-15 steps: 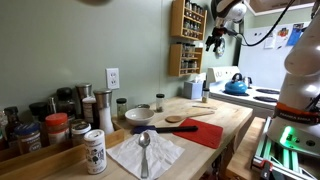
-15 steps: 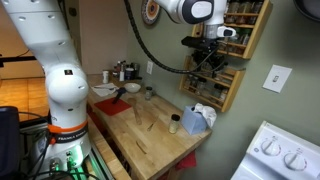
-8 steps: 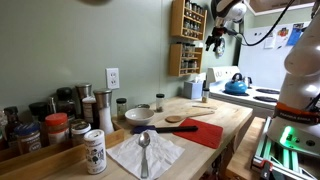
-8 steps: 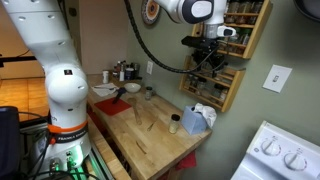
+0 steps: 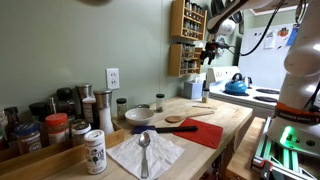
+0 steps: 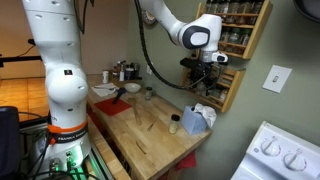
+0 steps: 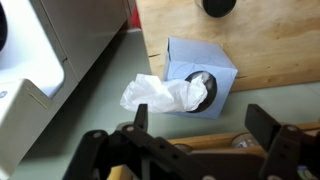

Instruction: Take a tissue out of the box and use it to wipe the table

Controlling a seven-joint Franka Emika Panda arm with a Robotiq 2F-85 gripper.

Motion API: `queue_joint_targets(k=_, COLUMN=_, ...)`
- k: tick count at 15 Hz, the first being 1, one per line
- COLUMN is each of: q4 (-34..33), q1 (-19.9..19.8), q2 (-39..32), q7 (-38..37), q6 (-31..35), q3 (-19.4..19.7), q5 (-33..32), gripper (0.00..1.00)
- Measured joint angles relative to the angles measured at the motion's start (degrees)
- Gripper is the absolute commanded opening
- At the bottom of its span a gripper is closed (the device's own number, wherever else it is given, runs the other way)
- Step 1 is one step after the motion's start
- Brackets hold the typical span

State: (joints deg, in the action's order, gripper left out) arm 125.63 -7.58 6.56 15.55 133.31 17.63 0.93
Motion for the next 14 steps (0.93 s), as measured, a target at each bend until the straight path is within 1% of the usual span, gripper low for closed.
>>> queue_joint_targets(k=4, q4=2.6, q1=-1.2, q2=-5.2, q7=-2.2, q6=11.9, q3=-0.4, q5=1.1, gripper=1.0)
queue_joint_targets(k=6, q4=3.3, q1=-2.0, q2=-7.5, q7=-4.3, q6=15.5, q3=-0.6, q5=1.3, gripper=1.0)
queue_joint_targets(k=8, q4=3.5, q1=-2.7, q2=-9.5, q7=-5.5, q6=17.8, q3=-1.1, q5=3.2, gripper=1.0)
queue_joint_targets(k=9, q4=3.5, q1=-2.9, q2=-10.4, q7=-5.6, q6=18.6, q3=-1.4, q5=4.8, gripper=0.79)
queue_joint_targets(k=11, q4=3.4, q1=-3.3, q2=-11.8, q7=-5.6, q6=19.7, q3=-2.3, q5=7.9, gripper=0.68)
queue_joint_targets(k=12, q4=3.3, q1=-3.5, q2=-12.3, q7=-5.6, q6=20.2, q3=-2.8, q5=9.3, gripper=0.58)
queue_joint_targets(k=14, q4=3.3, q1=-4.0, q2=-13.2, q7=-5.5, q6=21.1, q3=-3.8, q5=11.5, gripper=0.44)
